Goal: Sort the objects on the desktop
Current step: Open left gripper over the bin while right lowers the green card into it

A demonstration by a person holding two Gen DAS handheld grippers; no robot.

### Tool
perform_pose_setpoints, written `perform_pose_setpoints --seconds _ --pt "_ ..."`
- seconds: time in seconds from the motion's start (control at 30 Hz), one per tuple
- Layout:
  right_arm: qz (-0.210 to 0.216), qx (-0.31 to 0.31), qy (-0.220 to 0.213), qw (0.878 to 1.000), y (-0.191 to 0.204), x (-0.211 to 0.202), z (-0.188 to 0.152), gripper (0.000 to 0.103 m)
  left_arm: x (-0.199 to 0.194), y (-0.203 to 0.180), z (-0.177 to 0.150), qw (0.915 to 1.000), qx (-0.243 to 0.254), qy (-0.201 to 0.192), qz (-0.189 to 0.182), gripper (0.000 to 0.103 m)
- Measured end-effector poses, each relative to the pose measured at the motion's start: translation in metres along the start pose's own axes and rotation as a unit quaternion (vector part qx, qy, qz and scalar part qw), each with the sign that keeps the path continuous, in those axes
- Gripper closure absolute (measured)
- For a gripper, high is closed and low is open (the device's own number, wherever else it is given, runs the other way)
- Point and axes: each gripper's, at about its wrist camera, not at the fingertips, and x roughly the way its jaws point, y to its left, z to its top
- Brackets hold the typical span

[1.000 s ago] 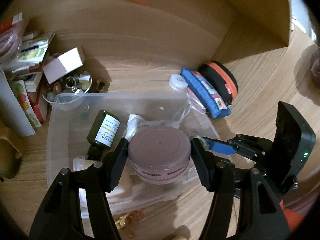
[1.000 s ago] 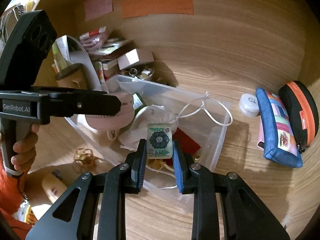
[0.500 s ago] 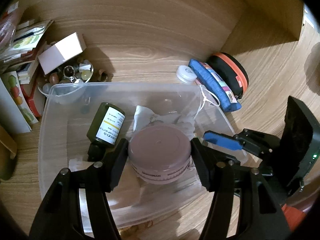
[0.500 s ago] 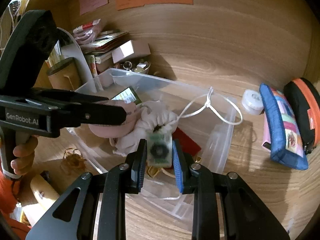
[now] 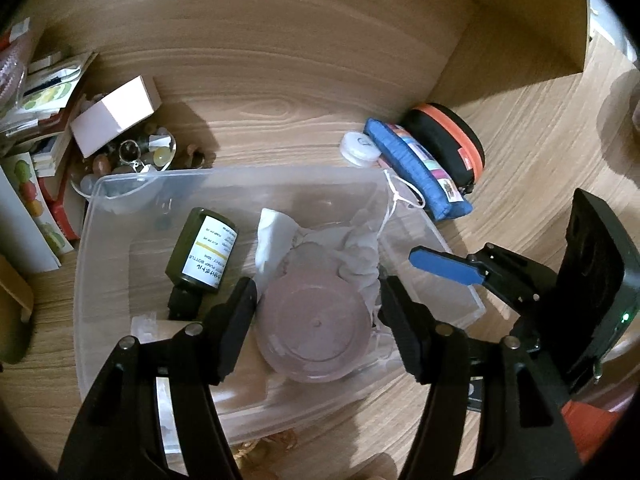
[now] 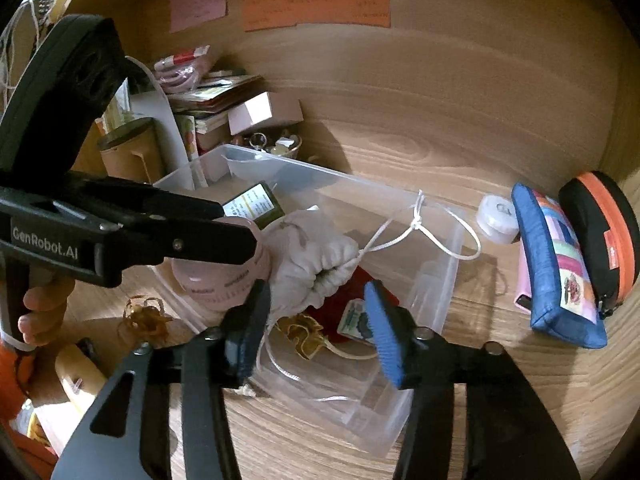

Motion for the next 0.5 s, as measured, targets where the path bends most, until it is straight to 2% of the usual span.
perform_pose_setpoints --seconds 0.13,0.27,0.5 --pt "-0.003 -0.001 -0.006 1.0 0.003 -0.002 0.001 0.054 -0.001 0.001 0.001 1.0 -0.005 -0.001 -0.001 0.035" --pt "-0.006 -0.002 -0.014 1.0 0.004 -0.006 0.0 0.048 -0.001 0.008 0.001 0.9987 -0.036 0.005 -0.036 0.028" --pt "-0.018 -0.007 -0.021 1.0 0.007 -0.016 0.003 0.045 -0.019 0.009 0.004 0.9986 -0.049 -0.012 -0.013 0.028"
